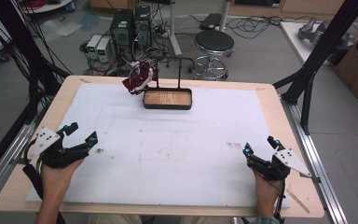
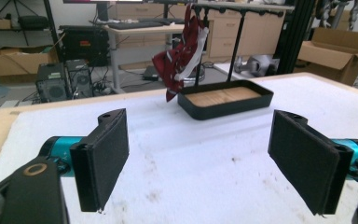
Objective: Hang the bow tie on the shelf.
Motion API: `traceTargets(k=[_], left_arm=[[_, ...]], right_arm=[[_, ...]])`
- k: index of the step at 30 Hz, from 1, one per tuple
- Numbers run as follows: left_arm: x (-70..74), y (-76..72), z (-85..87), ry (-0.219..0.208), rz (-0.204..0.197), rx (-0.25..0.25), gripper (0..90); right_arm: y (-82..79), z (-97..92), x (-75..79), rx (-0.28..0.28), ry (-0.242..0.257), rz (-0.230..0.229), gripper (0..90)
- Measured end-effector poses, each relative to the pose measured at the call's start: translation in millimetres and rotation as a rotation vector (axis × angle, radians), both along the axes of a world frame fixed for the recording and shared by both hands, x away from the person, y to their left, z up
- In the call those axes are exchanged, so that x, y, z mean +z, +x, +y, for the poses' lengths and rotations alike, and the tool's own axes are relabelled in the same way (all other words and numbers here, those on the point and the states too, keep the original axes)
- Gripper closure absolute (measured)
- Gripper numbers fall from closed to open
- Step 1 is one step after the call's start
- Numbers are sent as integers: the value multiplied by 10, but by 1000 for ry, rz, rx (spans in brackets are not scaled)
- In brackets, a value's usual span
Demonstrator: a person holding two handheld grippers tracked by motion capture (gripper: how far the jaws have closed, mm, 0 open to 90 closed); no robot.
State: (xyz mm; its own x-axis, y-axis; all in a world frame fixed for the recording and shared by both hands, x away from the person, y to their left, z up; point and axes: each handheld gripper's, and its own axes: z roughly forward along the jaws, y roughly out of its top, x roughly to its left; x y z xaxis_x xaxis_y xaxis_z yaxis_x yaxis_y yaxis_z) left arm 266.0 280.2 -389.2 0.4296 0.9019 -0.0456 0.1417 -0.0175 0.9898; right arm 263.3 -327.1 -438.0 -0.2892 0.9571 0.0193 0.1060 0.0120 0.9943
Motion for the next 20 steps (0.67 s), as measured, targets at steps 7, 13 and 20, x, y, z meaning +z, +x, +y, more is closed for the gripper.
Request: traceTargets(k=[7, 13, 20], left_arm=[[-81, -52, 1, 11, 3, 2, 205], [-130, -73, -4, 15, 9, 1, 205], [-148, -72, 7, 18, 15, 8, 205]], right_arm=[[-1, 4, 0, 3, -4, 1, 103], [1, 7, 1, 2, -8, 2, 103], [0, 8, 2, 2, -6, 2, 103]])
